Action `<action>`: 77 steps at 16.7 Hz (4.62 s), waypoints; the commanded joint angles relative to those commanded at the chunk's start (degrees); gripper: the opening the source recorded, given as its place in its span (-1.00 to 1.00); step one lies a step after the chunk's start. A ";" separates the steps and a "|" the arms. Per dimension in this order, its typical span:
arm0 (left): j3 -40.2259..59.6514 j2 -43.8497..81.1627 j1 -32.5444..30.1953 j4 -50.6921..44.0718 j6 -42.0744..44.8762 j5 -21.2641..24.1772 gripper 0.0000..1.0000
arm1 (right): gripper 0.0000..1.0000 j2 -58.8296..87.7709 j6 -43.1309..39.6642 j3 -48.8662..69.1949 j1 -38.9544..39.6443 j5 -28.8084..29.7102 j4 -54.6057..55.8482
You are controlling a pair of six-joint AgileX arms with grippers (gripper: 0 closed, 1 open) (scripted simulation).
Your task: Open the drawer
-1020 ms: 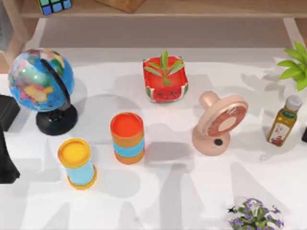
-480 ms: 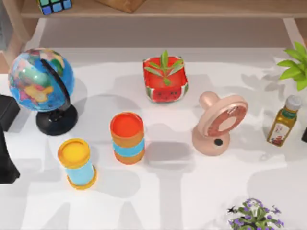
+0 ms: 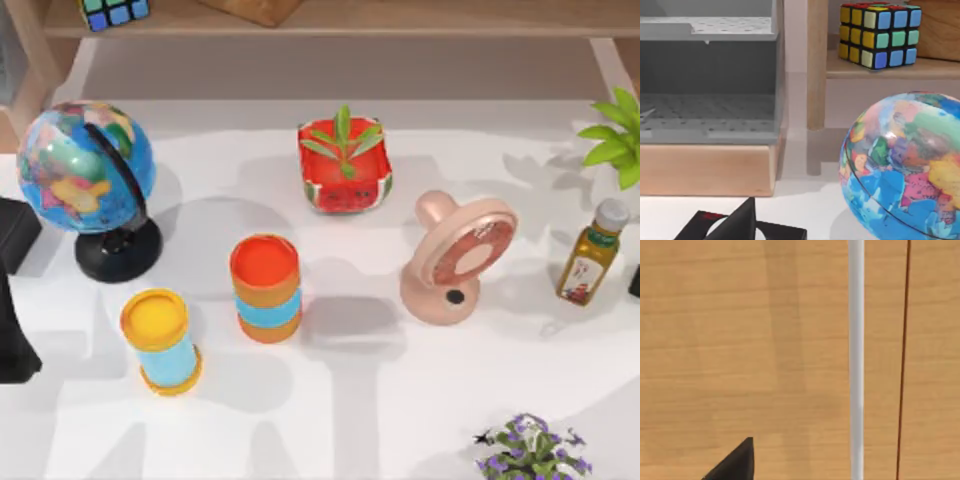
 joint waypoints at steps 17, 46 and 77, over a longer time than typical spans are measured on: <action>0.00 0.00 0.00 0.00 0.00 0.00 1.00 | 1.00 6.01 -3.40 7.65 1.74 1.81 -1.04; 0.00 0.00 0.00 0.00 0.00 0.00 1.00 | -1.00 3.03 -3.25 0.87 -0.01 0.23 2.50; 0.00 0.00 0.00 0.00 0.00 0.00 1.00 | -1.00 -10.56 -3.01 -33.77 -13.74 -13.73 23.64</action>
